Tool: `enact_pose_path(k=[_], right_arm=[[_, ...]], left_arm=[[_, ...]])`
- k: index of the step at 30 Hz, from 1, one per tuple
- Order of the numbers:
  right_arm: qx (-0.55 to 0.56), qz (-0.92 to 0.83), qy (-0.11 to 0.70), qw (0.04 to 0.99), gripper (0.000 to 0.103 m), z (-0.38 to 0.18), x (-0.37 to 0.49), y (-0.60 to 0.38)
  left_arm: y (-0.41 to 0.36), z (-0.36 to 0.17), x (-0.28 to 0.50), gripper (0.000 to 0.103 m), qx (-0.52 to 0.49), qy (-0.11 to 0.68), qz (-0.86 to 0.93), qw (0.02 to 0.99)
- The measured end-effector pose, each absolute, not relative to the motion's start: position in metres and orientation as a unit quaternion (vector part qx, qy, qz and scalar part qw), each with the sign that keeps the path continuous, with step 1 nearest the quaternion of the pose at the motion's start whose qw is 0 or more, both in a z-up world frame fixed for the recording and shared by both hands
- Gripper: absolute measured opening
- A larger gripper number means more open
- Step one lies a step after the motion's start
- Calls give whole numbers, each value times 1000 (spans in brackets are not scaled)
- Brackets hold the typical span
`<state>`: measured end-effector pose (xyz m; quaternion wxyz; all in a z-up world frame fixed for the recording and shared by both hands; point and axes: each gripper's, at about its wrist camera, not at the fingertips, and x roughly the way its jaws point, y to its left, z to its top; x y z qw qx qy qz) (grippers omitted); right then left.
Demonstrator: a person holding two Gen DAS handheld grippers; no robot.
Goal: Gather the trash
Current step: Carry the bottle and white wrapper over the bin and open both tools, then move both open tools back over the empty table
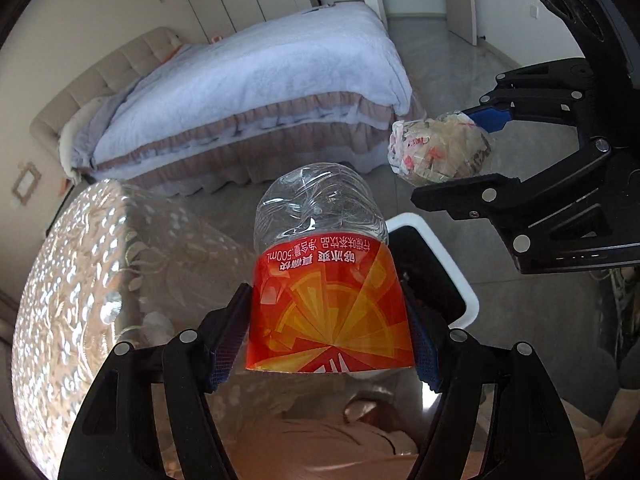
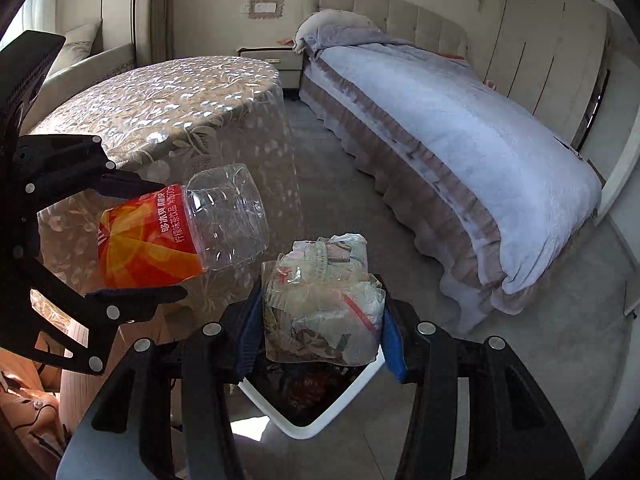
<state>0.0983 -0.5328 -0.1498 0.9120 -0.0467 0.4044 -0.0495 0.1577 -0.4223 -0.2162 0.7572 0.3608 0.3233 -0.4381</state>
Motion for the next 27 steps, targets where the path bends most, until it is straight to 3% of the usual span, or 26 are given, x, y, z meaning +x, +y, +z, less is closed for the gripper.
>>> enact_pose_path(k=[13, 16, 17, 18, 20, 27], right_arm=[[-7, -20, 550, 835, 51, -304, 109, -580], [-6, -3, 578, 816, 52, -324, 108, -581], [-5, 4, 588, 809, 59, -329, 108, -581], [-9, 6, 594, 804, 80, -332, 108, -581], [-38, -1, 585, 810, 99, -329, 104, -579], [-41, -12, 574, 818, 99, -314, 98, -576]], left_arm=[[-485, -354, 185, 70, 417, 453, -464, 637], [-488, -371, 184, 78, 431, 477, -473, 602], [-490, -378, 183, 97, 440, 487, -473, 587], [-491, -382, 182, 99, 451, 489, -468, 581], [-490, -385, 178, 99, 465, 479, -466, 581], [-485, -365, 180, 99, 427, 479, -484, 595]])
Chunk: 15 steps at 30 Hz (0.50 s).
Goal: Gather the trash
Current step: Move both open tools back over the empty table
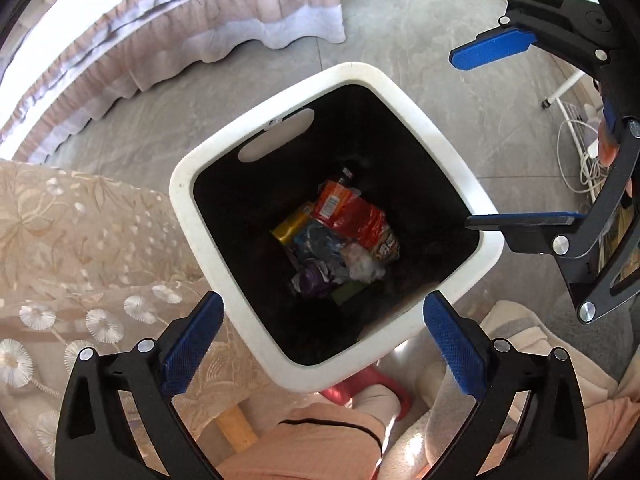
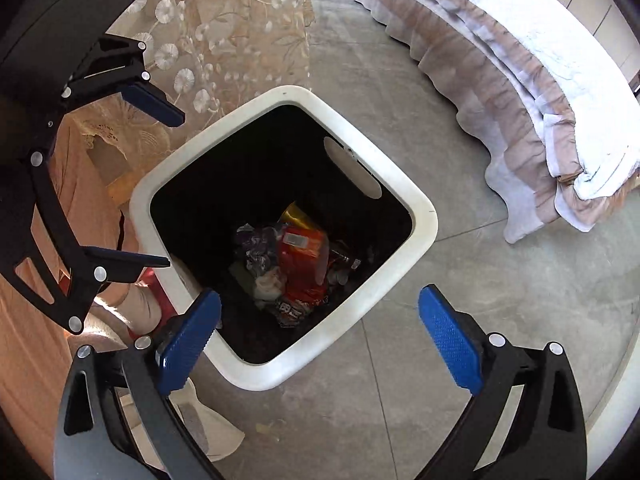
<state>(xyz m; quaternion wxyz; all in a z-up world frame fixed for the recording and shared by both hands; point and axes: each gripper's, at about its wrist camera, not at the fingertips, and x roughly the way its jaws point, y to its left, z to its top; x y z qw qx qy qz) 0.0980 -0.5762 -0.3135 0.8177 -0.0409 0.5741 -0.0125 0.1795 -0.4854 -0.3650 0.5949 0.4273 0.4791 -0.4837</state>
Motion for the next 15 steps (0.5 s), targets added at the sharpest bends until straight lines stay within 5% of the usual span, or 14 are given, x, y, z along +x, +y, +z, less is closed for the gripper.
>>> enact_pose_path(k=[15], right_arm=[[-71, -43, 470, 879, 99, -226, 88, -555]], left_arm=[[-433, -268, 151, 99, 377, 404, -479, 682]])
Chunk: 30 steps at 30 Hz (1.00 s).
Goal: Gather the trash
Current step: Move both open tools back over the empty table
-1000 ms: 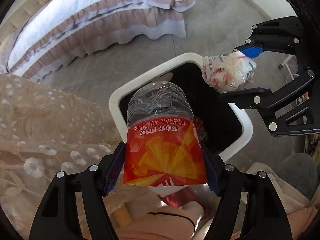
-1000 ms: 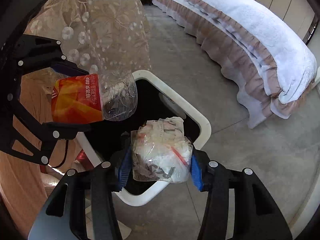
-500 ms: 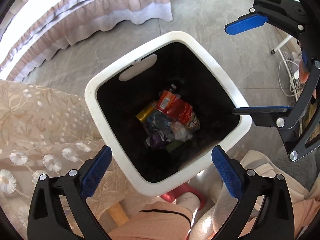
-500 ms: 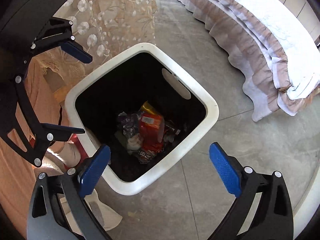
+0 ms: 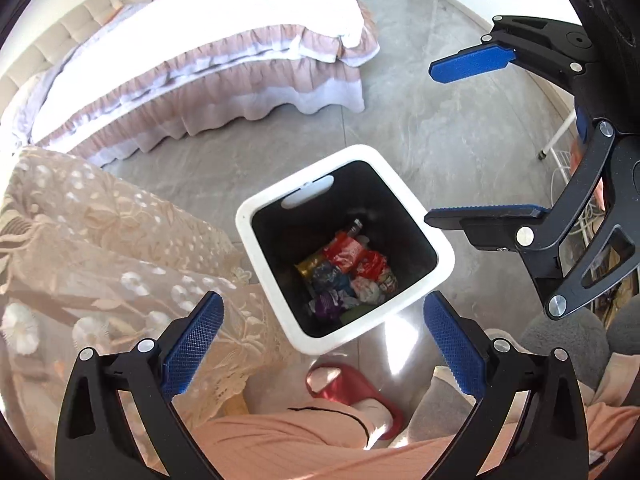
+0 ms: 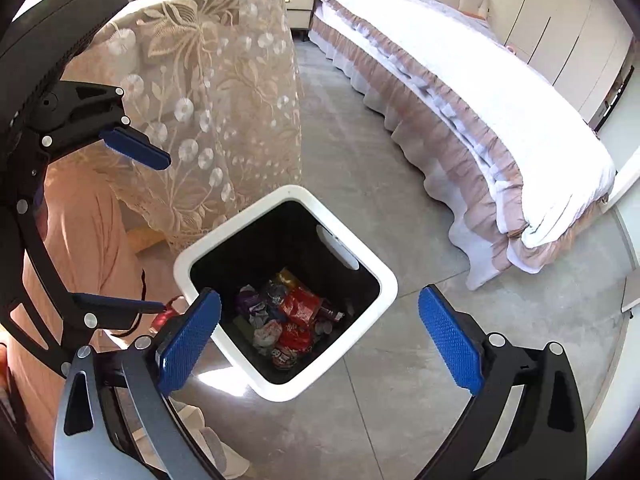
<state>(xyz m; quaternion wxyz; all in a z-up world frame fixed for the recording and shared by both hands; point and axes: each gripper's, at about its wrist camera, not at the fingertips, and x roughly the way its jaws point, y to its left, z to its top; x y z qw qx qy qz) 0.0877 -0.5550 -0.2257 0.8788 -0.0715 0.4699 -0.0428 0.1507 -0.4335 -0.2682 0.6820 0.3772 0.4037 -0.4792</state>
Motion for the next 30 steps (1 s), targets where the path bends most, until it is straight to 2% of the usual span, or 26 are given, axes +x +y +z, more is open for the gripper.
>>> enact_pose_path(k=[12, 21, 30], right_arm=[[-98, -20, 361, 927, 99, -127, 75, -497], [-97, -29, 271, 957, 99, -65, 85, -418], [-106, -18, 203, 973, 99, -19, 88, -332]], left_arm=[[-347, -172, 143, 99, 294, 337, -428, 785], [-245, -98, 149, 99, 207, 276, -305, 888], [-132, -61, 135, 98, 101, 240, -199, 945]])
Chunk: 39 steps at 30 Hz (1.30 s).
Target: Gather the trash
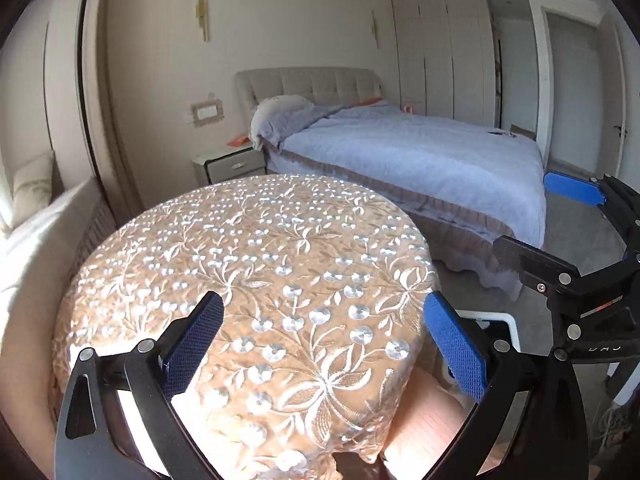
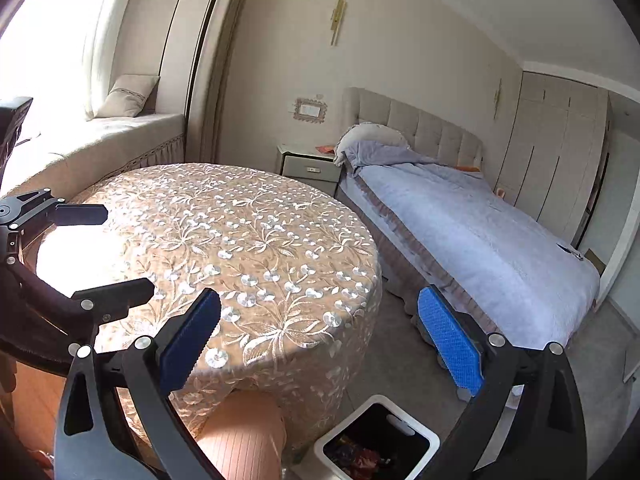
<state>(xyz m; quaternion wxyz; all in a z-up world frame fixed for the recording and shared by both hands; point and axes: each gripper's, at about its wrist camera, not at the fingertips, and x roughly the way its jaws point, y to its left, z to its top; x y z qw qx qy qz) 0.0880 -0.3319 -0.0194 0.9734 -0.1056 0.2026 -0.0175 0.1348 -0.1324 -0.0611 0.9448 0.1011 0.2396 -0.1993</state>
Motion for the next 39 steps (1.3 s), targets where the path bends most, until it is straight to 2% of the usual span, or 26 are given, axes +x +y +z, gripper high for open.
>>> enact_pose_path(k=[6, 12, 18, 25, 39], right_arm=[[-79, -6, 168, 983, 99, -7, 76, -283], [-46, 23, 150, 987, 99, 8, 59, -249], [-75, -2, 116, 990, 99, 20, 43, -215], [-99, -16, 84, 991, 99, 28, 32, -194], [-80, -19, 86, 993, 99, 26, 35, -199]], left_arm=[[-67, -47, 115, 98, 26, 213, -153, 965], [-32, -46, 92, 98, 4, 187, -108, 976], [0, -36, 77, 98, -30, 158, -92, 983], [7, -29, 68, 98, -35, 139, -48, 989], [13, -28, 65, 98, -44, 132, -47, 989]])
